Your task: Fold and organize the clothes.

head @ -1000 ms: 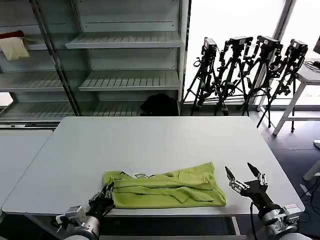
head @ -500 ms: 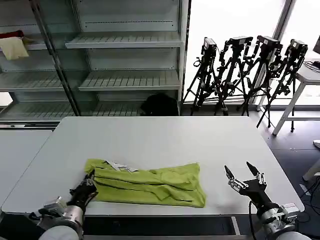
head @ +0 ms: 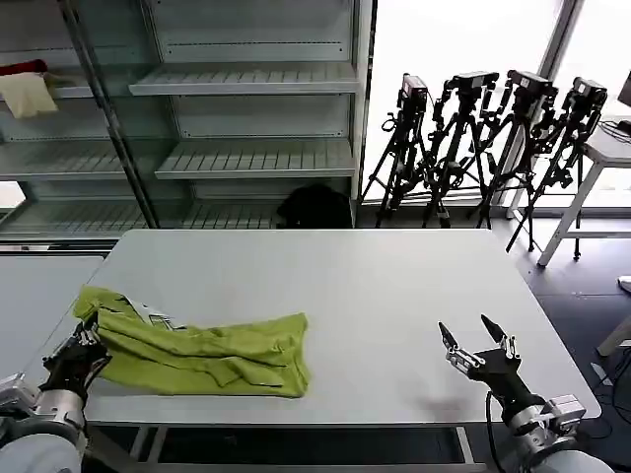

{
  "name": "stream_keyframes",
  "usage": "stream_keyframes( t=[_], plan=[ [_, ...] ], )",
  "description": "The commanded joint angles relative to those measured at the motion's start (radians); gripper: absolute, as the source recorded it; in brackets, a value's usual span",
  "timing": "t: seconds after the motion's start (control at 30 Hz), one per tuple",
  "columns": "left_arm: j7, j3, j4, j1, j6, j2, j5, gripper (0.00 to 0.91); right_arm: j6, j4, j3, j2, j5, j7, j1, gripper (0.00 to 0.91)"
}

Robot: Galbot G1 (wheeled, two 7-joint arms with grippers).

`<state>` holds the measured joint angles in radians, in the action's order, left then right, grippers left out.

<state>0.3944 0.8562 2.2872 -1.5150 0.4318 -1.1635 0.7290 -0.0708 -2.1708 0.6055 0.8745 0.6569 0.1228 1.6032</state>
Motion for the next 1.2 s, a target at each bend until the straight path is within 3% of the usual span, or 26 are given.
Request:
stream_keyframes(
  t=[0.03, 0.27, 0.4, 0.8, 0.83, 0.87, 0.93, 0.97, 1.2],
  plan=[
    [-0.077, -0.265, 0.122, -0.025, 0.015, -0.019, -0.220, 0.000, 0.002, 0.001, -0.005, 0.003, -0.001, 0.000, -0.005, 0.887],
    [-0.084, -0.582, 0.039, 0.151, 0.040, -0.025, -0.349, 0.000, 0.006, 0.001, -0.014, 0.021, -0.020, 0.001, -0.005, 0.877],
    [-0.093, -0.689, -0.024, 0.180, 0.027, -0.032, -0.388, 0.000, 0.004, -0.004, -0.017, 0.027, -0.028, 0.003, -0.007, 0.856],
    [-0.124, -0.805, -0.136, 0.186, -0.021, -0.043, -0.477, 0.010, -0.002, -0.007, -0.027, 0.034, -0.036, 0.008, -0.021, 0.856],
    [-0.123, -0.805, -0.144, 0.191, -0.021, -0.045, -0.477, 0.040, -0.002, -0.007, -0.027, 0.035, -0.036, 0.008, -0.021, 0.867],
    [-0.123, -0.806, -0.151, 0.200, -0.020, -0.046, -0.476, 0.141, -0.002, -0.007, -0.027, 0.035, -0.036, 0.008, -0.020, 0.867],
    [-0.129, -0.810, -0.149, 0.204, -0.019, -0.048, -0.476, 0.786, -0.001, -0.006, -0.027, 0.035, -0.037, 0.007, -0.016, 0.867],
    [-0.130, -0.812, -0.147, 0.205, -0.015, -0.049, -0.477, 0.907, -0.001, -0.006, -0.027, 0.035, -0.038, 0.008, -0.016, 0.867],
    [-0.141, -0.827, -0.129, 0.211, -0.015, -0.051, -0.569, 0.907, -0.003, -0.006, -0.036, 0.043, -0.049, 0.019, -0.019, 0.907]
  ],
)
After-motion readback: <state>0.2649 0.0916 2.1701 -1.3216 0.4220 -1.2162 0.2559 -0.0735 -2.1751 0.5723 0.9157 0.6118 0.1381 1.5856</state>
